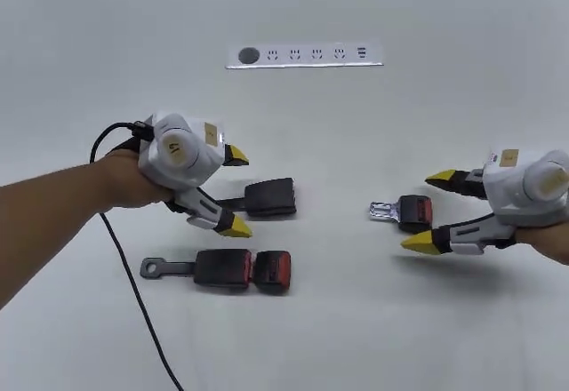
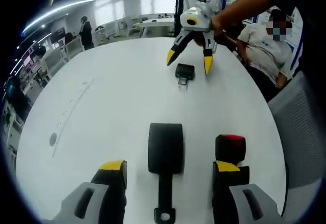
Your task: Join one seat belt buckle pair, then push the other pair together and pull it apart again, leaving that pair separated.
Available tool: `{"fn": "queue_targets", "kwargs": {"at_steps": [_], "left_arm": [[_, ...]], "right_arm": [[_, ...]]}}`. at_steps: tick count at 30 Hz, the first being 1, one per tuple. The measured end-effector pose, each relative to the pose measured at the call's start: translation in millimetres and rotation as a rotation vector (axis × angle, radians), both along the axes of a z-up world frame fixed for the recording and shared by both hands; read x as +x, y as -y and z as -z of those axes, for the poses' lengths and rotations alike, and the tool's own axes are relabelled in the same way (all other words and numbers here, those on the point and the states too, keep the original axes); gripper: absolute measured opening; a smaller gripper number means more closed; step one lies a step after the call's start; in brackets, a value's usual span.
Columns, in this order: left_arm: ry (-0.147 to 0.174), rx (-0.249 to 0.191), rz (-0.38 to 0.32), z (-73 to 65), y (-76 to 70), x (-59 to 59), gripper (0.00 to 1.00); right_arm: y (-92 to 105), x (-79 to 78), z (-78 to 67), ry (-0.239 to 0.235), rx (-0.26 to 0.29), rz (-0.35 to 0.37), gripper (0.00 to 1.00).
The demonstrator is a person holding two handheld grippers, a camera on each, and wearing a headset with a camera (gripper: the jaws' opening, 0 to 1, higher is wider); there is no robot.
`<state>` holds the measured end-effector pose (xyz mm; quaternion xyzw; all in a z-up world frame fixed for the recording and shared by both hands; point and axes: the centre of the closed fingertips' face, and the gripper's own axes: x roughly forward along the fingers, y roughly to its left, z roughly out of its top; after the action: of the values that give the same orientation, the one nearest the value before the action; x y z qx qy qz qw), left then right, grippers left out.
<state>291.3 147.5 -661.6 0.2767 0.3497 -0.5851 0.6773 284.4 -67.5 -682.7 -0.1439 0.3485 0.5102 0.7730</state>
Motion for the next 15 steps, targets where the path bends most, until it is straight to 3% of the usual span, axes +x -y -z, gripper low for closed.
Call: {"fn": "queue_targets", "kwargs": {"at_steps": [3, 9, 10, 12, 13, 14, 15], "left_arm": [[-0.021, 0.0, 0.015, 14.0, 3.4, -1.8, 0.68], [-0.046, 0.012, 0.037, 18.4, 7.2, -2.8, 0.61], [-0.041, 0.018, 0.054, 20.3, 7.1, -3.3, 0.6], [-0.009, 0.07, 0.108, 25.2, 4.2, -4.6, 0.59], [0.01, 0.029, 0.125, 21.7, 11.0, -3.0, 0.58], [-0.011, 0.031, 0.09, 24.6, 7.6, 1.3, 0.56], [-0.01, 0.032, 0.084, 25.2, 6.9, 2.7, 0.54]], "right_arm": [[2.3, -0.3, 6.7, -0.008, -0.025, -0.029, 0.67], [3.4, -3.9, -0.6, 0.012, -0.029, -0.059, 0.61], [4.1, -4.8, -1.1, 0.013, -0.029, -0.061, 0.6], [4.5, -3.6, 0.0, 0.02, -0.033, -0.068, 0.59], [5.3, -4.4, 1.0, 0.036, -0.051, -0.091, 0.57], [5.4, -8.1, 0.4, 0.046, -0.056, -0.118, 0.54], [4.1, -8.7, 0.2, 0.053, -0.062, -0.126, 0.5]]}}
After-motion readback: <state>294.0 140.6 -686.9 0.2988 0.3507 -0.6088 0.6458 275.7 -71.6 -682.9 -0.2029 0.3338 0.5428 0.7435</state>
